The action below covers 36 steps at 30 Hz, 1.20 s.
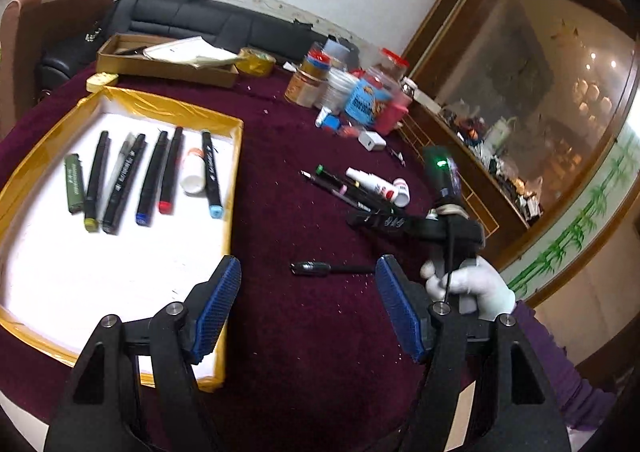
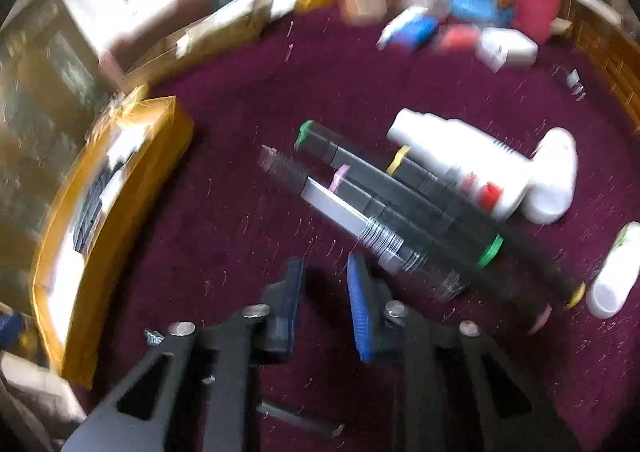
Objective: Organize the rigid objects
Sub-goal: 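Move the right gripper back to the pile and grasp the clear pen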
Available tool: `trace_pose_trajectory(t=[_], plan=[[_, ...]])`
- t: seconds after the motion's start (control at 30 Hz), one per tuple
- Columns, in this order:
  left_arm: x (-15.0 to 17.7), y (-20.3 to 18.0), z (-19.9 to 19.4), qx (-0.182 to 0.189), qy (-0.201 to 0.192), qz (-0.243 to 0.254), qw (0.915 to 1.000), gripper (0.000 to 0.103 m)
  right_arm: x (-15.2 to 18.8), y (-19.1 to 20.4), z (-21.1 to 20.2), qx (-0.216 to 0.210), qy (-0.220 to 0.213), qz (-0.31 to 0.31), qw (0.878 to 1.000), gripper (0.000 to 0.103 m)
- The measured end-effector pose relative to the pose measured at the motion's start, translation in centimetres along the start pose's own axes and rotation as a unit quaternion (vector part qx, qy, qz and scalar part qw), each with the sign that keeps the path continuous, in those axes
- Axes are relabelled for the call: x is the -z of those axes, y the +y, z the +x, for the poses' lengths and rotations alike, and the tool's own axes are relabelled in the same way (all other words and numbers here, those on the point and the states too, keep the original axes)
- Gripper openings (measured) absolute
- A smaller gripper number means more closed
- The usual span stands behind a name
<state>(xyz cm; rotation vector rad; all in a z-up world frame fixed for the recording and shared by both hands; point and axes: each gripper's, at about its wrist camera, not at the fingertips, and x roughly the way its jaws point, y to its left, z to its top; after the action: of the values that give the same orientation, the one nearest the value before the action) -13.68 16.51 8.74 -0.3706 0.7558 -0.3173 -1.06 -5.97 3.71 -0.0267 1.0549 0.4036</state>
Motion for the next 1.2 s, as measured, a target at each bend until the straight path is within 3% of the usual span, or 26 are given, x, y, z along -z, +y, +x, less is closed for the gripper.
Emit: trace_pose_trajectory(t=[0.07,0.2,0.27,0.37,0.43,0.53,0.6,0.63,0.7,0.73,0.77,0.83,0.93,1.03,1.2], plan=[[0.2,-0.3,0.7,0.004,0.011,-0.001,0.9999,0.07,0.8,1.0,-0.3,-0.004,0.009,-0.019,1.0,0.019],[0.8,-1.0,1.6,0.007,0.024,0.006,0.9997,0.07,2.6,0.3,-1.5,-0.106,0.049,0.002,0.993,0.013],[1.0,-1.2,1.9,0.01,0.03,0.009,0.9995,0.07,3.0,-1.1,-2.3,-0.133,0.041,0.029,0.99,0.013],[1.2,-1.4,2.6,0.013,0.039,0.01,0.9991,0.07,2.0,-3.0,-3.9,-0.082,-0.021,0.05,0.995,0.018],[1.4,-1.7,2.8,0.016,0.044,0.012,0.9988,0.07,0.5,-3.8,-3.8,-0.044,-0.039,0.058,0.997,0.038],[1.6,-2.0,2.6,0.018,0.044,0.018,0.9987,0.07,-2.2,-3.9,-2.1,0.006,-0.049,0.042,0.998,0.051],[1.6,-2.0,2.4,0.015,0.042,0.02,0.9988,0.07,-3.4,-3.3,0.2,0.004,-0.028,0.037,0.999,0.059],[1.6,-2.0,2.2,0.014,0.041,0.02,0.9988,0.07,-3.5,-2.5,0.5,0.015,-0.037,0.02,0.999,0.063],[1.6,-1.8,2.0,0.013,0.04,0.021,0.9989,0.07,-3.0,-0.9,0.8,0.041,-0.023,-0.01,0.999,0.059],[1.6,-1.7,1.9,0.011,0.038,0.023,0.9989,0.07,-2.6,0.2,1.0,0.042,-0.008,-0.031,0.999,0.039],[1.5,-1.6,1.9,0.009,0.037,0.024,0.999,0.07,-1.8,0.8,1.5,0.019,0.028,-0.036,0.999,0.035],[1.4,-1.2,1.9,0.009,0.036,0.021,0.9991,0.07,-0.7,1.9,1.1,0.036,0.025,-0.062,0.997,0.027],[1.6,-1.0,2.2,0.011,0.04,0.02,0.999,0.07,0.5,1.0,-0.6,-0.028,0.05,-0.025,0.998,0.022],[1.8,-1.2,2.7,0.01,0.046,0.027,0.9985,0.07,2.1,-0.3,-1.9,-0.061,0.055,-0.002,0.997,0.02],[2.3,-2.4,3.6,0.005,0.058,0.05,0.997,0.07,2.5,-0.9,-2.3,-0.038,0.041,0.013,0.998,0.017]])
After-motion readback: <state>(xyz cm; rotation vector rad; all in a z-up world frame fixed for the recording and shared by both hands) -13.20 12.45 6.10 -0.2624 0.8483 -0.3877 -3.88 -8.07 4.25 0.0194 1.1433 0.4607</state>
